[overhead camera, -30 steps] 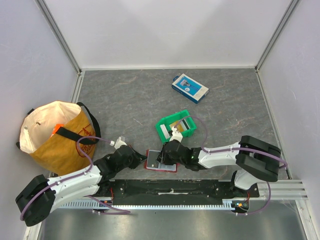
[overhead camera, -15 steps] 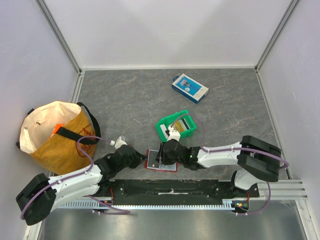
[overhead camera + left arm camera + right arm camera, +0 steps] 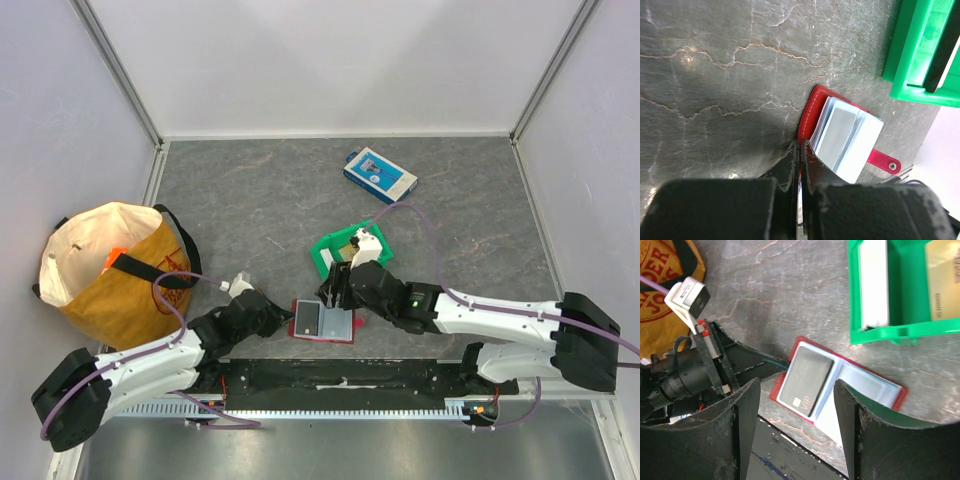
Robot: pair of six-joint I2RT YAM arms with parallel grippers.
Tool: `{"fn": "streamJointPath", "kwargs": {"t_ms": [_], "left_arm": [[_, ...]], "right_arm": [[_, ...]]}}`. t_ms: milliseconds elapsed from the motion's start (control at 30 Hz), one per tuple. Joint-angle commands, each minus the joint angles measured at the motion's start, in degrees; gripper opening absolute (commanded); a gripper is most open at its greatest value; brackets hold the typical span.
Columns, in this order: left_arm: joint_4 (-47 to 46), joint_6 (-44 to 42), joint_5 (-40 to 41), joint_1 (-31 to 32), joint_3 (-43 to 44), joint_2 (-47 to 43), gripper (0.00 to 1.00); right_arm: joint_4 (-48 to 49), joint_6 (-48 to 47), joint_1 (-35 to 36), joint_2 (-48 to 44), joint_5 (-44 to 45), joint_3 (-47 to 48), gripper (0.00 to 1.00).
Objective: Put the credit cards into the card holder
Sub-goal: Insert the credit card into the card holder, then close the card holder at the center of the board.
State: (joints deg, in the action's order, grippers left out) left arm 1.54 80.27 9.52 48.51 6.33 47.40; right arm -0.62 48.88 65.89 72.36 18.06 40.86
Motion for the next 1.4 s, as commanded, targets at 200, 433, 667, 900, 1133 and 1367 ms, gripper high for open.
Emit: {"fn": "streamJointPath", "kwargs": {"t_ms": [200, 433, 667, 900, 1133, 1367], "left_arm": [[11.46, -5.65, 4.81, 0.18, 5.09, -3.45, 0.02], [13.14, -7.85, 4.81, 0.18, 7.64, -2.40, 0.02], [15.42, -11.45, 5.25, 0.18, 11.33, -0.91, 0.02], [17.97, -15.31, 5.60, 0.27, 16.69, 2.17, 0.02], [18.67, -20.41, 4.55, 0.62, 20.82, 4.46, 0.02], [13.76, -23.31, -0.63, 3.95, 23.91, 9.46, 0.02]], "right_arm": [[-13.61, 11.05, -0.76, -6.97, 4.87, -8.07, 0.70], [-15.81, 12.20, -0.76, -4.07, 5.05, -7.90, 0.68], [-14.15, 12.03, -0.76, -1.61, 2.51, -7.55, 0.38], [-11.42, 12.38, -0.76, -1.17, 0.22, -8.78, 0.03], [-8.35, 12.73, -0.76, -0.55, 0.39, -9.84, 0.00], [-4.13, 14.22, -0.76, 0.24, 0.92, -11.59, 0.00]]}}
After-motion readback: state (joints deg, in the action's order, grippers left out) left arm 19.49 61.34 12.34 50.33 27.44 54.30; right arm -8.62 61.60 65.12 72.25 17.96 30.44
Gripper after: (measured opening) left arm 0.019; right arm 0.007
